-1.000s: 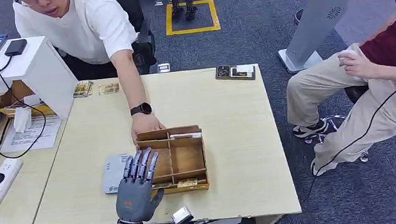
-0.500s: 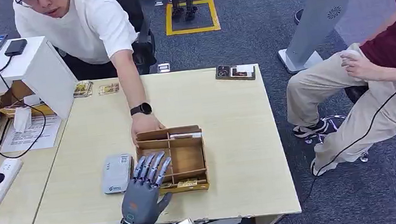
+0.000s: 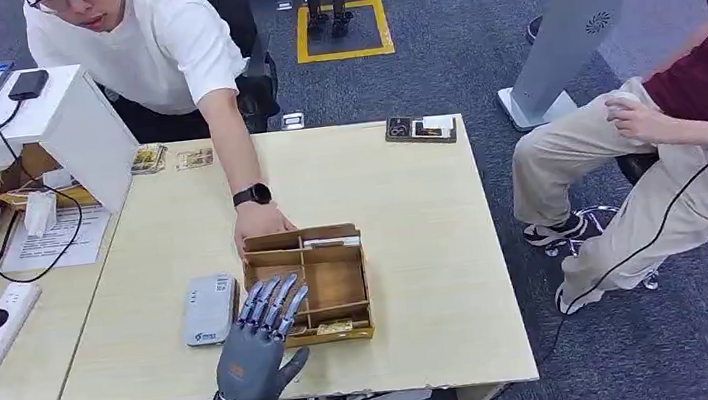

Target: Pass the card to the sensor for recognition and then transmit it.

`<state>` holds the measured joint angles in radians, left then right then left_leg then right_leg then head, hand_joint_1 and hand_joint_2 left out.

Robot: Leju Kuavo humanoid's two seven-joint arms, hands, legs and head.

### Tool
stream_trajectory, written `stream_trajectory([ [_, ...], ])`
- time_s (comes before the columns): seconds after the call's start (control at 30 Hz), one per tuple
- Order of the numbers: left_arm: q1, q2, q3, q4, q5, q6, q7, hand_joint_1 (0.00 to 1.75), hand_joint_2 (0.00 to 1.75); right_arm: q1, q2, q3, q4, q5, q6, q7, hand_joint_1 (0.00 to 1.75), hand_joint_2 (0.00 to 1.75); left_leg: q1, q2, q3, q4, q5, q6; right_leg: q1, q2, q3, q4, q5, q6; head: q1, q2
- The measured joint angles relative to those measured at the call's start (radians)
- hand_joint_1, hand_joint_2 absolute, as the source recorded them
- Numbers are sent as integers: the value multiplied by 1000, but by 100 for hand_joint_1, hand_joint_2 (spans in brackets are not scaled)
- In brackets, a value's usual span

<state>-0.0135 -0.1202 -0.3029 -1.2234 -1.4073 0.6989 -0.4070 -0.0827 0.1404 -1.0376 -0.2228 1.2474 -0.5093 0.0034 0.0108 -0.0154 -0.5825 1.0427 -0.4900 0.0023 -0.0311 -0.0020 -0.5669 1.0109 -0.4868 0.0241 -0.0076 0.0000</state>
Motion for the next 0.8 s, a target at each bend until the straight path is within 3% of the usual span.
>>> stream_trajectory([
  [0.6, 0, -6, 10, 15, -32, 0, 21, 0, 175, -1, 0, 2, 0, 0, 0, 0, 0, 175, 0, 0, 0, 0, 0, 0, 0, 0, 0, 0, 0, 0, 0, 0],
  [0.8, -1, -4, 10, 21, -63, 0, 89, 0, 175, -1, 0, 3, 0, 1, 0, 2, 0, 175, 0, 0, 0, 0, 0, 0, 0, 0, 0, 0, 0, 0, 0, 0],
])
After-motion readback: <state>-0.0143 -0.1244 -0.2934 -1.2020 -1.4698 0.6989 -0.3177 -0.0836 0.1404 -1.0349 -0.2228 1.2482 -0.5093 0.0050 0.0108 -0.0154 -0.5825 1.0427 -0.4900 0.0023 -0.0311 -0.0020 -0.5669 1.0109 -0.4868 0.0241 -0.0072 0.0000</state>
